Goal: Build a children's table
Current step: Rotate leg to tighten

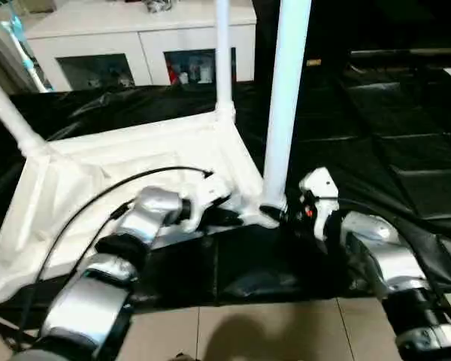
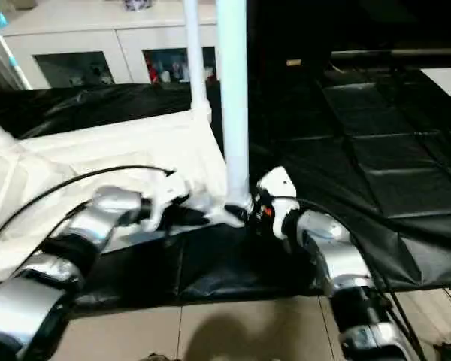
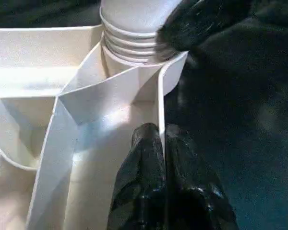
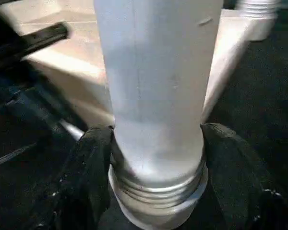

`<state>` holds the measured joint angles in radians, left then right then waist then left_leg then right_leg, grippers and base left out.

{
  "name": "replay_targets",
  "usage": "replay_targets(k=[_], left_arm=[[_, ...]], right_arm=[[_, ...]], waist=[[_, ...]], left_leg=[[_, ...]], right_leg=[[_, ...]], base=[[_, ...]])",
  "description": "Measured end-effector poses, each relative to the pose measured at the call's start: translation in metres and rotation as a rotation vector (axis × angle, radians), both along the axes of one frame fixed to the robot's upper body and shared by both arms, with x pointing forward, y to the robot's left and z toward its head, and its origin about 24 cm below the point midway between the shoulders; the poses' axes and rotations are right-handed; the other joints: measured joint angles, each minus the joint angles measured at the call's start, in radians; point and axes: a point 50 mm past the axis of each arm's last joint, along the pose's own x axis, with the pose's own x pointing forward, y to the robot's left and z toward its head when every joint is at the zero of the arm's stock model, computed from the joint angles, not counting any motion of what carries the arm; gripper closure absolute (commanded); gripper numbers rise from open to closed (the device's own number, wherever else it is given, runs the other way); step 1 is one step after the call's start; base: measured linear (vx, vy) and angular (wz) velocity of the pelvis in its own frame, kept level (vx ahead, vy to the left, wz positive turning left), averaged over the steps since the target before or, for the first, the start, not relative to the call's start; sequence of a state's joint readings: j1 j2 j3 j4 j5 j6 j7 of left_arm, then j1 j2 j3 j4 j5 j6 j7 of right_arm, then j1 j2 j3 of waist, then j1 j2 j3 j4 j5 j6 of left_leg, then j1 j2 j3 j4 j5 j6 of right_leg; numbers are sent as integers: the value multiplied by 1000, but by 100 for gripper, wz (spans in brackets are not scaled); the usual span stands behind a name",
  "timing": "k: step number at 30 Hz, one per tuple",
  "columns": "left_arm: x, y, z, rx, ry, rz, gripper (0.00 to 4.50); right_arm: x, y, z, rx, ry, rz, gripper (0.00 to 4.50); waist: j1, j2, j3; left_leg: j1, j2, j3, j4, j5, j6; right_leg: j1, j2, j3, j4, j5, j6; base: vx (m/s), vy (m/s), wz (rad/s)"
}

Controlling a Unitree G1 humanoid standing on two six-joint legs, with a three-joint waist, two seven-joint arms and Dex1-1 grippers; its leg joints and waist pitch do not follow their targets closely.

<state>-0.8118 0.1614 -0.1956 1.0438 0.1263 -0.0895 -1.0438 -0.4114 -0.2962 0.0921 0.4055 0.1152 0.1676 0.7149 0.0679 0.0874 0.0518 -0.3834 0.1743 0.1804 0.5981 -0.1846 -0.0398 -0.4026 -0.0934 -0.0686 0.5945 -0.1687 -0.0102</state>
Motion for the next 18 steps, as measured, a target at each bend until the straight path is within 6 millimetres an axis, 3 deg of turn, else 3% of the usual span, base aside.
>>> replay_targets(k=[6,10,14,18], left_arm=[[10,-19,0,-2,-10,177,450],[18,-32,2,15,-17,325,450],[20,-42,3,10,-18,389,450],[21,-44,5,11,-25,405,450]], right_arm=[[16,10,0,-41,-37,-181,197],[38,31,3,-69,-31,-342,200],[49,43,5,-84,-20,-419,200],[52,47,6,-101,-33,-435,200]], waist=[[-7,0,0],[-26,0,0],[-37,0,0],[-36,0,0]], left_leg=[[0,0,0,1,0,0],[-1,-1,0,1,1,-1],[-1,-1,-1,1,0,-1],[-1,-1,-2,1,1,0]], right_leg=[[1,0,0,-1,-1,1],[0,0,0,-1,-2,3],[0,0,-1,-1,1,-1],[1,0,-1,-1,1,-2]], base=[[0,0,0],[0,0,0],[0,0,0],[0,0,0]])
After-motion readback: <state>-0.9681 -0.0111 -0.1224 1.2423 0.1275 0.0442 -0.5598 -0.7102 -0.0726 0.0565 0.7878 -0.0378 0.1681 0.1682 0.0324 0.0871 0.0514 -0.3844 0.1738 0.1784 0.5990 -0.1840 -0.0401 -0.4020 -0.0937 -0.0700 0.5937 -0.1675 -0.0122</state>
